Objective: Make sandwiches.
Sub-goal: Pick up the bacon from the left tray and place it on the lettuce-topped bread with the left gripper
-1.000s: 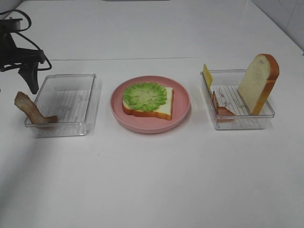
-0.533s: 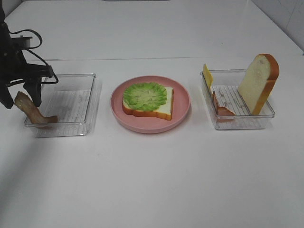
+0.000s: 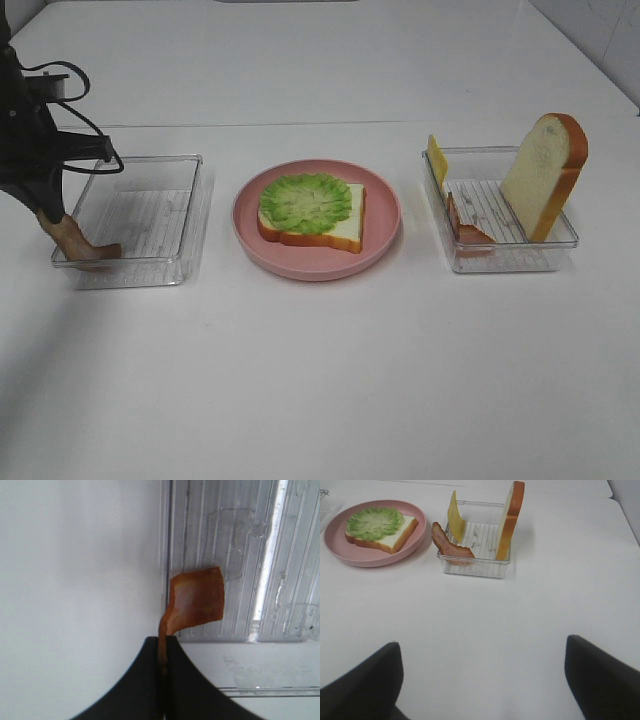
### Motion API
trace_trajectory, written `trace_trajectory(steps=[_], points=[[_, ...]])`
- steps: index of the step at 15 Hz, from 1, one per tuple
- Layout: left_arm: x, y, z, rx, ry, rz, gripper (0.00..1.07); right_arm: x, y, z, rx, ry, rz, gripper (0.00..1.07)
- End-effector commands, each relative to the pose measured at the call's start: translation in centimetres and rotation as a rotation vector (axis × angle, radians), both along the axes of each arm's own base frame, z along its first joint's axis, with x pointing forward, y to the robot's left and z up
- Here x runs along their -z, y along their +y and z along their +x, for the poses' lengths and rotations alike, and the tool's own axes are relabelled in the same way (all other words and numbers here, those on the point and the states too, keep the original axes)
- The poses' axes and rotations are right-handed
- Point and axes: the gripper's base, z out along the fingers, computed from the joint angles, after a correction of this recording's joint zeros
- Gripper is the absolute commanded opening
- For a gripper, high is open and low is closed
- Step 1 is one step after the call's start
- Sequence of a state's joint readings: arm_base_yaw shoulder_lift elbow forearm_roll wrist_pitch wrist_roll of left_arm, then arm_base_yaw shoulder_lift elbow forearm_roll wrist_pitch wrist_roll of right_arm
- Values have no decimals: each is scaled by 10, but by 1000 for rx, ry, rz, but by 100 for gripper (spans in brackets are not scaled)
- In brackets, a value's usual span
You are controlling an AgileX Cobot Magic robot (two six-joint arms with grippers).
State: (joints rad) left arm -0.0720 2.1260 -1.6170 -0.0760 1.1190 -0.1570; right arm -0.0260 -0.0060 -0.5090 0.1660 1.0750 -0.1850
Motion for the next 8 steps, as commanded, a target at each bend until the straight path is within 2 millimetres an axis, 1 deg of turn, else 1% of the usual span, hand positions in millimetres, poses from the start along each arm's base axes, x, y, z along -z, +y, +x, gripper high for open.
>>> trace_trajectory(steps=[1, 3, 4, 5, 6, 8], points=[[-3, -4, -1, -11, -10, -30, 0, 0, 0, -1, 7, -16, 1, 83], [-13, -9, -2, -11, -33, -93, 0, 0, 0, -1, 7, -16, 1, 83], [-24, -14, -1, -6, -75, -150, 0, 0, 0, -1, 7, -16, 1, 83], [-24, -14, -1, -6, -75, -150, 0, 0, 0, -1, 7, -16, 1, 83], [-44, -22, -1, -15, -159, -246, 0, 0, 0, -1, 7, -16, 1, 83], [-57, -33, 2, -6, -232, -385, 0, 0, 0, -1, 7, -16, 1, 83]])
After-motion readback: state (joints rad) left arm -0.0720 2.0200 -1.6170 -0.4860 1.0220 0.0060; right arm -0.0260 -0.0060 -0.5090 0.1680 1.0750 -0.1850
